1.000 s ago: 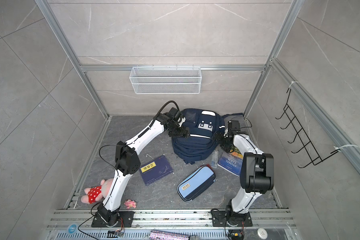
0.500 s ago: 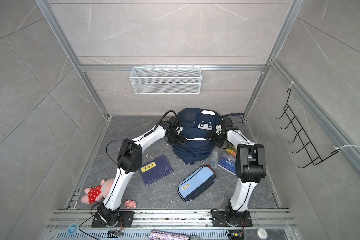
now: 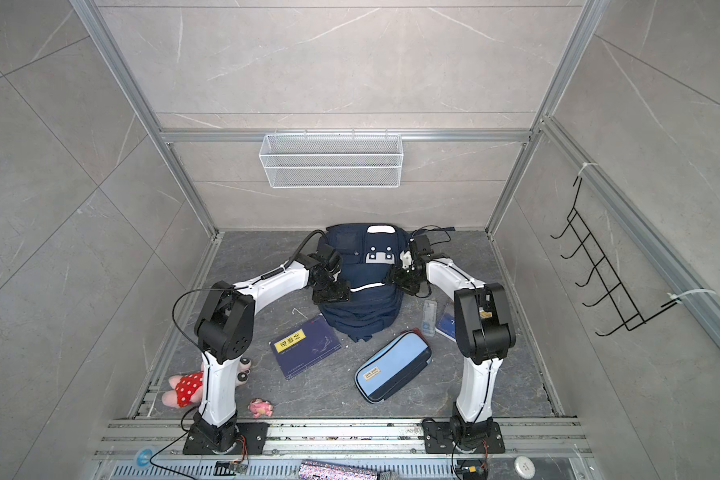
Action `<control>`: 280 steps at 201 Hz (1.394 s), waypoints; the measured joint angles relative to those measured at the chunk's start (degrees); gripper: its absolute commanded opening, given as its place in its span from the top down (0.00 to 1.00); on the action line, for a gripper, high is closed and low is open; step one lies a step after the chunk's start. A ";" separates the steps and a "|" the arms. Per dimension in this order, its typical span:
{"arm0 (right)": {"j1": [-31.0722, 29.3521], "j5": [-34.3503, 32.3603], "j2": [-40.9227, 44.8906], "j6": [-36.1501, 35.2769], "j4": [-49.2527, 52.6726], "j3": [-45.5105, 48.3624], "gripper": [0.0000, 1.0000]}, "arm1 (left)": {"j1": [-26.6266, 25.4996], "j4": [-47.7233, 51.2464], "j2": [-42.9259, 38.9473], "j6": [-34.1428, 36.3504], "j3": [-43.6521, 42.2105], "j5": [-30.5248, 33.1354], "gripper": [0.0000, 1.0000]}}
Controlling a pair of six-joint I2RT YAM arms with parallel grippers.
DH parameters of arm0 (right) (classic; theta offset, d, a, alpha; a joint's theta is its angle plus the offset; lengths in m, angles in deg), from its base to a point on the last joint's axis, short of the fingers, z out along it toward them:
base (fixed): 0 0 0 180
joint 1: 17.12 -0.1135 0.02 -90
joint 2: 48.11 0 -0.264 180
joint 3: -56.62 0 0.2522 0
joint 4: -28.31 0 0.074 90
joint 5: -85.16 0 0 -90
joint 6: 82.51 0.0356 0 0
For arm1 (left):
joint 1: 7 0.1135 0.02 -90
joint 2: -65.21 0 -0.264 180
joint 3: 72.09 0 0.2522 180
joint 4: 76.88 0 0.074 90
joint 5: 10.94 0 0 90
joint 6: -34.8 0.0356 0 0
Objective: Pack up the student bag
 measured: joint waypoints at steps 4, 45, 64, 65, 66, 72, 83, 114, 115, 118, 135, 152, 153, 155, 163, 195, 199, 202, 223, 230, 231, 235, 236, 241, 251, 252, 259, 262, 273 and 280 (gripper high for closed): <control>-0.15 0.37 0.07 0.28 -0.07 0.00 0.28 | -0.09 0.31 -0.52 0.55 -0.02 0.70 0.02; 1.68 3.08 4.31 1.53 -0.59 2.75 0.20 | -2.23 5.16 -5.29 8.26 3.50 7.26 0.00; 6.56 4.04 8.66 2.23 -0.59 5.33 0.16 | -5.05 6.40 -5.31 13.99 8.66 8.96 0.01; 6.82 4.04 8.83 2.25 -0.55 5.40 0.16 | -5.22 6.47 -5.31 14.32 8.87 9.01 0.01; 7.19 4.02 9.03 2.29 -0.55 5.44 0.16 | -5.42 6.51 -5.31 14.58 9.07 9.05 0.01; 9.14 4.00 10.12 2.38 -0.57 5.73 0.16 | -6.69 6.88 -5.27 16.44 10.45 9.40 0.01; 12.61 3.56 11.76 2.27 -0.52 5.81 0.15 | -9.38 7.54 -4.96 19.45 12.98 9.94 0.01; 16.37 1.60 14.32 1.77 0.74 5.81 0.15 | -15.43 8.61 -0.31 24.06 20.92 9.99 0.01; 16.39 1.55 14.36 1.77 0.74 5.81 0.15 | -15.52 8.66 -0.15 24.13 21.11 9.99 0.01; 16.39 1.42 14.47 1.73 0.87 5.81 0.15 | -15.85 8.70 0.57 24.39 21.94 10.01 0.01; 16.35 0.87 15.23 1.68 1.40 6.12 0.15 | -16.68 8.96 4.92 25.42 25.79 10.32 0.01; 16.31 0.22 16.13 1.25 2.73 6.75 0.15 | -16.87 9.16 9.27 26.38 28.70 11.37 0.01; 16.31 0.13 16.24 1.16 2.89 6.82 0.15 | -16.90 9.16 9.62 26.47 28.89 11.52 0.01; 16.31 0.07 16.35 1.03 2.99 6.93 0.15 | -16.92 9.16 9.90 26.53 29.07 11.74 0.01; 16.31 -0.44 16.87 0.63 3.91 7.26 0.15 | -17.18 9.05 11.72 26.91 29.75 12.81 0.02; 16.33 -2.16 18.95 -0.61 7.02 8.04 0.15 | -17.70 8.98 17.66 27.58 32.44 19.37 0.09; 16.37 -2.25 19.17 -0.76 7.28 8.07 0.16 | -17.81 8.79 18.38 27.63 32.63 20.39 0.11; 16.37 -2.38 19.32 -0.90 7.54 8.07 0.15 | -17.84 8.68 18.73 27.69 32.63 21.07 0.12; 16.39 -2.93 20.52 -1.46 8.81 8.11 0.16 | -18.25 7.15 20.94 28.11 31.82 25.05 0.17; 16.41 -3.08 21.00 -1.64 9.25 8.11 0.16 | -18.56 6.51 21.29 28.20 31.41 26.45 0.22; 16.41 -3.08 21.05 -1.70 9.33 8.11 0.16 | -18.58 6.40 21.29 28.24 31.36 26.62 0.23; 16.41 -3.13 21.29 -1.79 9.55 8.11 0.16 | -18.75 6.03 21.49 28.15 31.10 27.19 0.26; 16.41 -3.15 21.35 -1.84 9.64 8.11 0.16 | -18.80 5.97 21.55 28.24 31.06 27.36 0.27; 16.41 -3.30 21.66 -2.01 9.86 8.13 0.16 | -18.97 5.70 21.68 28.28 31.04 28.15 0.33; 16.41 -3.52 22.21 -2.32 10.40 8.13 0.16 | -19.34 5.07 21.92 28.52 31.04 29.49 0.53; 16.41 -3.54 22.23 -2.38 10.49 8.13 0.16 | -19.37 5.01 21.92 28.61 31.04 29.62 0.55; 16.41 -3.69 22.56 -2.47 10.86 8.15 0.16 | -19.50 4.44 22.05 28.48 31.04 30.29 0.62; 16.41 -3.76 22.75 -2.62 11.02 8.17 0.16 | -19.52 4.09 22.05 28.30 30.99 30.47 0.64; 16.41 -3.91 23.15 -2.80 11.26 8.35 0.16 | -19.50 3.02 22.05 28.24 30.64 31.06 0.69; 16.41 -3.96 23.28 -2.99 11.41 8.41 0.16 | -19.37 2.34 22.03 28.00 30.38 31.19 0.75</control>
